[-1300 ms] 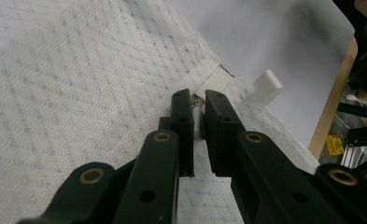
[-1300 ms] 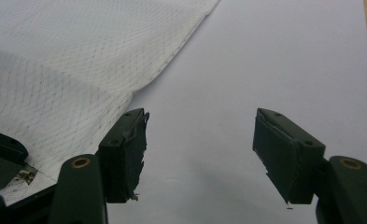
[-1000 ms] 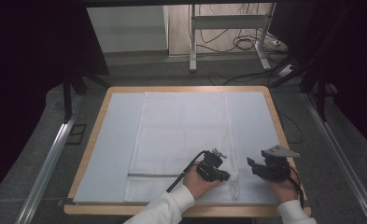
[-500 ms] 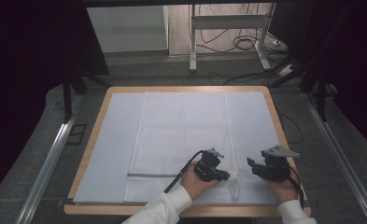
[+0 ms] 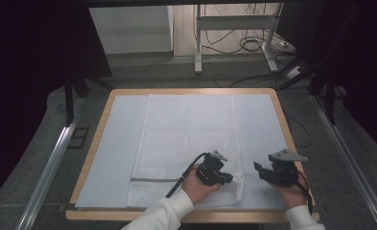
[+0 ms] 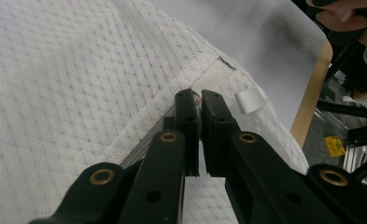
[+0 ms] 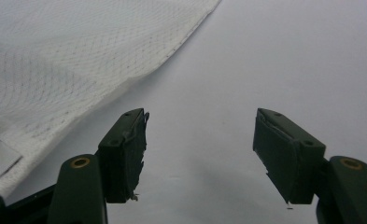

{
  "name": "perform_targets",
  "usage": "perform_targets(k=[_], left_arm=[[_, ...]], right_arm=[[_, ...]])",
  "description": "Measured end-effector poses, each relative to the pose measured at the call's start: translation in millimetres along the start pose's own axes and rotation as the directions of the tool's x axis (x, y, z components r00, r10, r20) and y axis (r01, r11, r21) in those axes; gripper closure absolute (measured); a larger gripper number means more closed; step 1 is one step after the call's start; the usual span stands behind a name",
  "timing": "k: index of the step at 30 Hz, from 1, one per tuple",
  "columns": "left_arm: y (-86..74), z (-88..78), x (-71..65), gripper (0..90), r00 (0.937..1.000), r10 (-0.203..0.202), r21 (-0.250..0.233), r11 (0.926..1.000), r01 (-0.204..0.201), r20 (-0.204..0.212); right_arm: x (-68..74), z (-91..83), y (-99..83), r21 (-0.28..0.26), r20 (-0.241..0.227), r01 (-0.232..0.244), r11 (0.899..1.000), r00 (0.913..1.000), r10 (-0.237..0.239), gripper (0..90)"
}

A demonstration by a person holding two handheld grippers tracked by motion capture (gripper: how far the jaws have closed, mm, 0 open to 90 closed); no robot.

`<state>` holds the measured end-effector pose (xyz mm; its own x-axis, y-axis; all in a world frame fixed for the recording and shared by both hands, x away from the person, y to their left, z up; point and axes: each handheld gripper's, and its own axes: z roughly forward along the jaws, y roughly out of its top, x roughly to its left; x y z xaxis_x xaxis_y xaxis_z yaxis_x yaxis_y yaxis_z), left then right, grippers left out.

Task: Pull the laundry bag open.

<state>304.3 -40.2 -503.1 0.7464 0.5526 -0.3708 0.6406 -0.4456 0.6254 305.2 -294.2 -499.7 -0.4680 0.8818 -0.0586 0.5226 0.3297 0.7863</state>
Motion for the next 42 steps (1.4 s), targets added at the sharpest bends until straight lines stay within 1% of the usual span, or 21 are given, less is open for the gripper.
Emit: perform_targets(k=[13,17,24,34,39,40,42], left_arm=[[-2.0,-14.1,5.5,86.8,1.0,0.0,-0.018,0.9998,0.0,0.0],[-2.1,-18.5,7.7,86.8,1.0,-0.008,-0.026,0.9996,0.008,0.002],[-3.2,-21.1,10.9,86.8,0.9999,-0.016,-0.032,0.9994,0.016,0.005],[-4.5,-25.8,13.9,86.8,0.9998,-0.015,-0.038,0.9992,0.016,0.009],[-5.2,-28.1,14.7,86.8,0.9998,-0.017,-0.04,0.9991,0.017,0.009],[-5.3,-28.8,15.0,86.9,0.9998,-0.017,-0.04,0.999,0.017,0.01],[-5.5,-30.4,15.9,86.9,0.9998,-0.019,-0.043,0.9989,0.019,0.011]], right_arm=[[1.4,0.1,0.4,0.004,-0.004,-0.001,1.0,1.0,0.001,33.7],[1.2,0.1,0.3,0.004,-0.004,-0.002,1.0,1.0,0.003,33.7],[1.4,0.4,0.2,0.005,-0.006,-0.002,1.0,1.0,0.002,33.7],[1.5,0.6,0.1,0.007,-0.006,-0.002,1.0,1.0,0.002,33.7],[1.8,0.5,0.2,0.014,-0.007,-0.009,1.0,0.9999,0.009,33.5],[2.0,0.5,0.4,0.018,0.001,-0.01,1.0,1.0,0.009,33.5],[2.2,0.2,1.1,0.025,0.007,-0.025,0.999,0.9997,0.025,33.2]])
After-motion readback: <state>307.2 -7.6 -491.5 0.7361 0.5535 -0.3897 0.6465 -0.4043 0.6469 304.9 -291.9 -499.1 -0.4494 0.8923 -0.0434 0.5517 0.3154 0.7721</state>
